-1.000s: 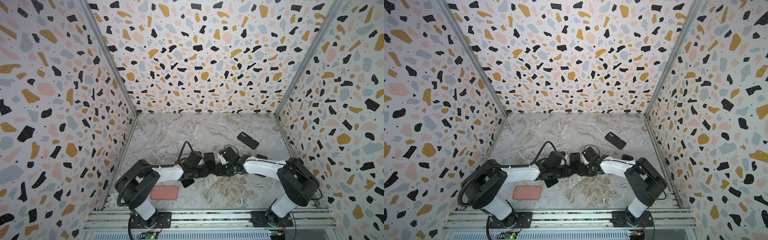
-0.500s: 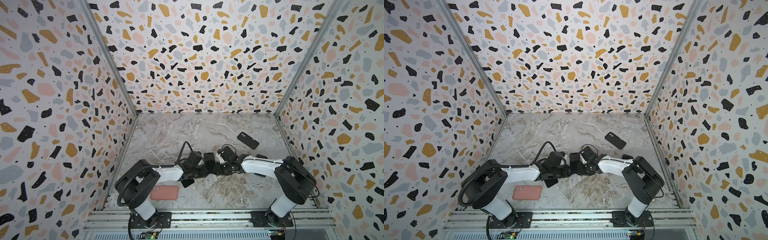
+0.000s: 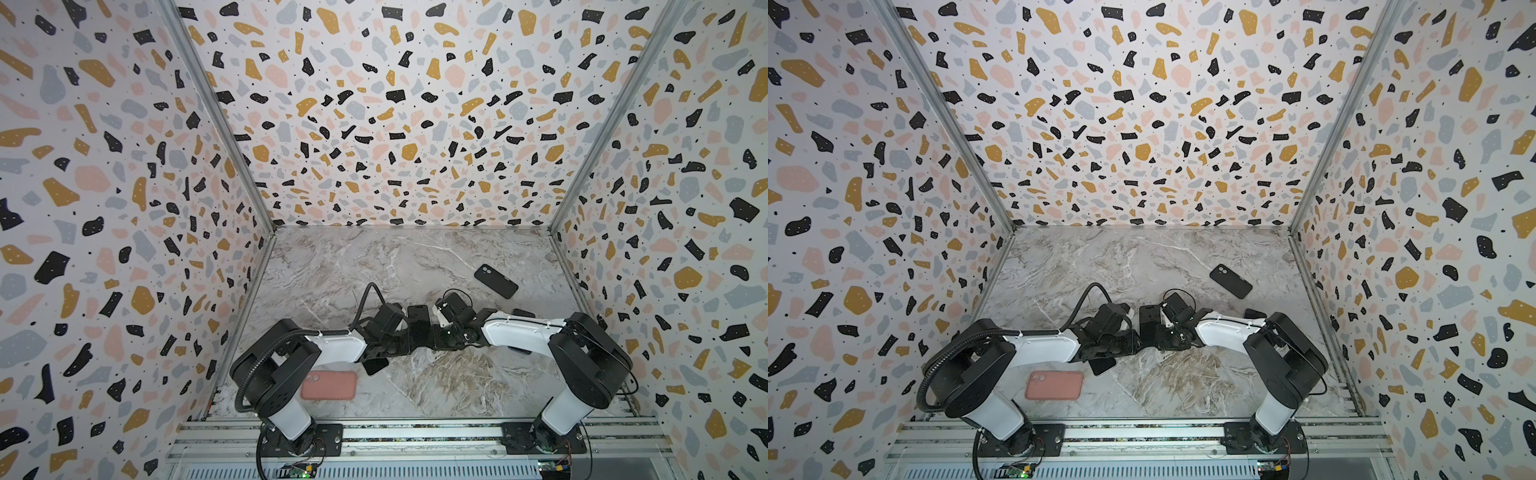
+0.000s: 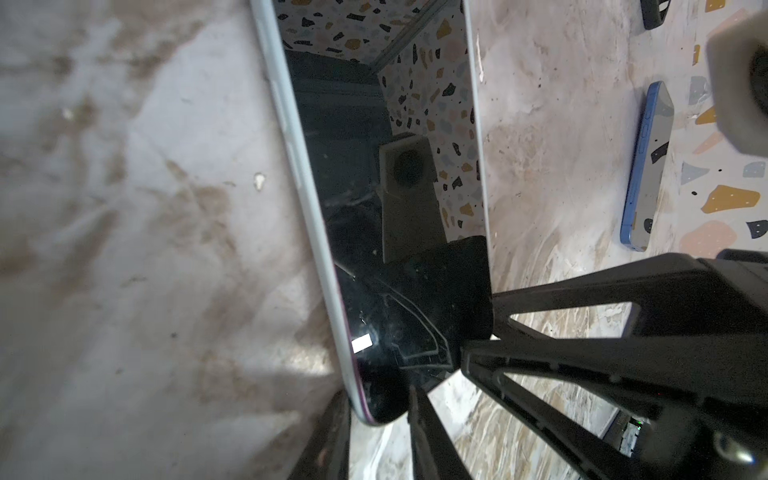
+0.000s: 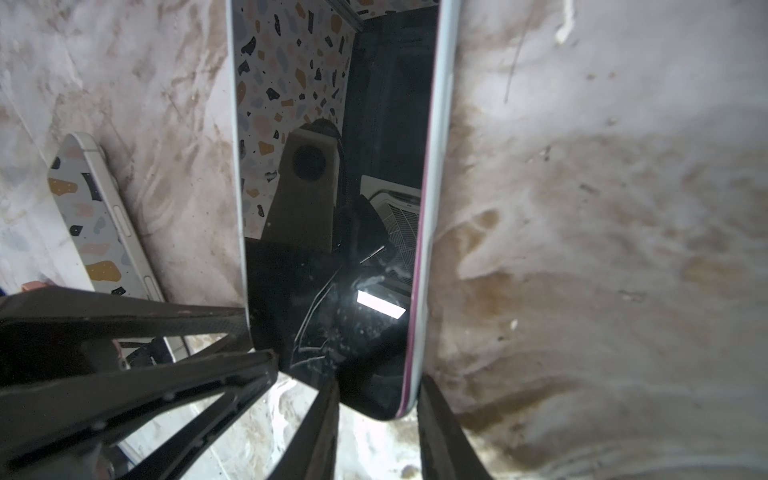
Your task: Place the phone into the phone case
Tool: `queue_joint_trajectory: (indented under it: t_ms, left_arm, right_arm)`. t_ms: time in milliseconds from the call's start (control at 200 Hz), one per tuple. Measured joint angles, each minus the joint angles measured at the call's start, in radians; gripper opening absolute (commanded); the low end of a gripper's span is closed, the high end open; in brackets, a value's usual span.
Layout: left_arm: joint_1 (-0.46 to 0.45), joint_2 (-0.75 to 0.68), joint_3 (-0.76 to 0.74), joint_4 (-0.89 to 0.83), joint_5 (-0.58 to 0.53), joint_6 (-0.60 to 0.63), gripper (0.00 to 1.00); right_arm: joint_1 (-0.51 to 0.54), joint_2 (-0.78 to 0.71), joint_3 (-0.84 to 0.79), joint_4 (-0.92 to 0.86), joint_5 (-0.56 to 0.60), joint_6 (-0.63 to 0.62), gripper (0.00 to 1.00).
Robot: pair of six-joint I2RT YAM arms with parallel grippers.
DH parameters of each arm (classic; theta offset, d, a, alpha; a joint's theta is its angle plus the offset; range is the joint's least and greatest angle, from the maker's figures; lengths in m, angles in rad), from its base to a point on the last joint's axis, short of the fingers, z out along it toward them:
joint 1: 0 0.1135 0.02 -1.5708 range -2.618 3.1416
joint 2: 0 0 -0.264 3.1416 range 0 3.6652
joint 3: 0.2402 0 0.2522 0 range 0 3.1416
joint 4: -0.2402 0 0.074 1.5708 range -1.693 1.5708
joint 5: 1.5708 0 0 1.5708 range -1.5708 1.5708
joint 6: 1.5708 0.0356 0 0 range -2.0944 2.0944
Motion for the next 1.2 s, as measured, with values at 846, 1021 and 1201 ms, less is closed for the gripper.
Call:
queue_joint_trajectory:
  t_ms: [846, 1021, 1201]
  left_arm:
    - [0.0, 0.005, 0.001, -0.008, -0.024, 0.029, 0.21]
    - [0.0, 0.007, 0.009, -0.023, -0.028, 0.038, 0.13]
    - [0.001, 0.005, 0.01, -0.027, -0.03, 0.038, 0.13]
  right_arm:
    - [0.0, 0.002, 0.0, -0.003, 0.019, 0.009, 0.22]
    - [-0.001, 0.002, 0.0, -0.003, 0.019, 0.009, 0.22]
    - [-0.001, 0.0, 0.0, -0.005, 0.021, 0.008, 0.24]
